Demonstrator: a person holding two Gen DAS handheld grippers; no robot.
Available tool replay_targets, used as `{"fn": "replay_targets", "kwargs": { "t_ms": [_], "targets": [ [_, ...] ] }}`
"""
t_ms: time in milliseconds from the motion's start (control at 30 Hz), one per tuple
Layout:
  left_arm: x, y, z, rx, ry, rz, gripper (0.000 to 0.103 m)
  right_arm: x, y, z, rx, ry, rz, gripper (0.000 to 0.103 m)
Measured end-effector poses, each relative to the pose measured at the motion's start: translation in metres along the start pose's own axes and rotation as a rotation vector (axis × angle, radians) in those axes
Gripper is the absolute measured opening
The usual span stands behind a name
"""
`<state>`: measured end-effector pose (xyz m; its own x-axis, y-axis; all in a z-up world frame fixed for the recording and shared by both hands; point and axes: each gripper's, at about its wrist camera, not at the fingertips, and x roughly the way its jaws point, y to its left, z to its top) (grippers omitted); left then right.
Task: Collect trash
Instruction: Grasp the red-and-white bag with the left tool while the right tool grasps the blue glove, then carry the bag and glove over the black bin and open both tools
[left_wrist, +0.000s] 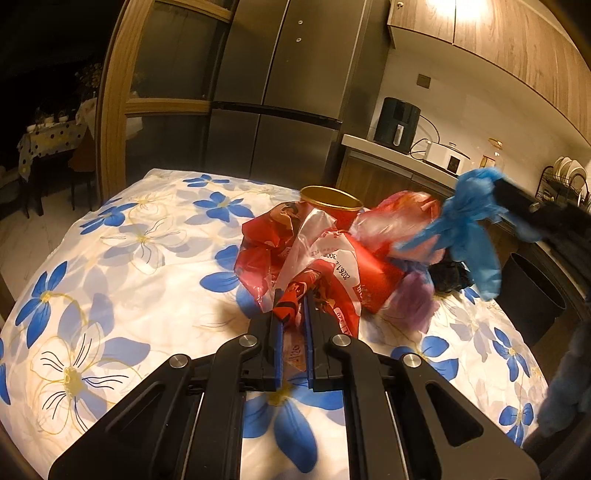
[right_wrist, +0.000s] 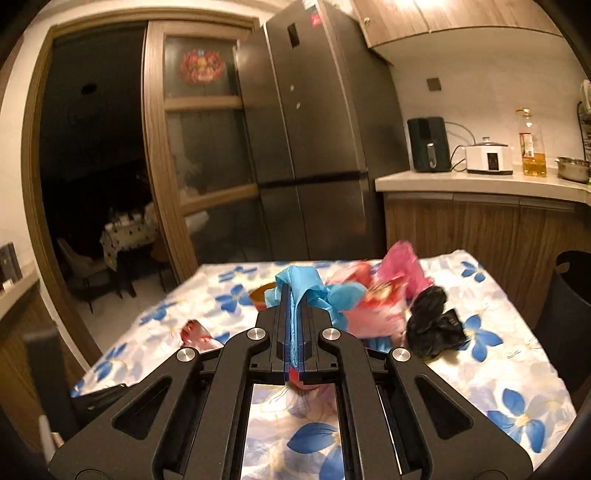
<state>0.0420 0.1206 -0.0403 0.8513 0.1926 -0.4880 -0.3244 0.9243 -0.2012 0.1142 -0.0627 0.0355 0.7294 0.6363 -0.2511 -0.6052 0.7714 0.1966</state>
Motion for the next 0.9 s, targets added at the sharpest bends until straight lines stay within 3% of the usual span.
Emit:
{"fn": "replay_targets", "kwargs": {
  "t_ms": [333,900],
  "targets": [
    [-0.01,-0.045,0.002,0.065,-0.022,-0.053,0.009,-0.047,-0.048,0.011,0.073,-0.05,-0.055,0.002],
    [-0.002,-0.185,0.015,0.247,-0.061,-0.26,0.009,-0.099,-0.144,0.007,0.124,-0.086,-0.274,0.002]
  ]
}}
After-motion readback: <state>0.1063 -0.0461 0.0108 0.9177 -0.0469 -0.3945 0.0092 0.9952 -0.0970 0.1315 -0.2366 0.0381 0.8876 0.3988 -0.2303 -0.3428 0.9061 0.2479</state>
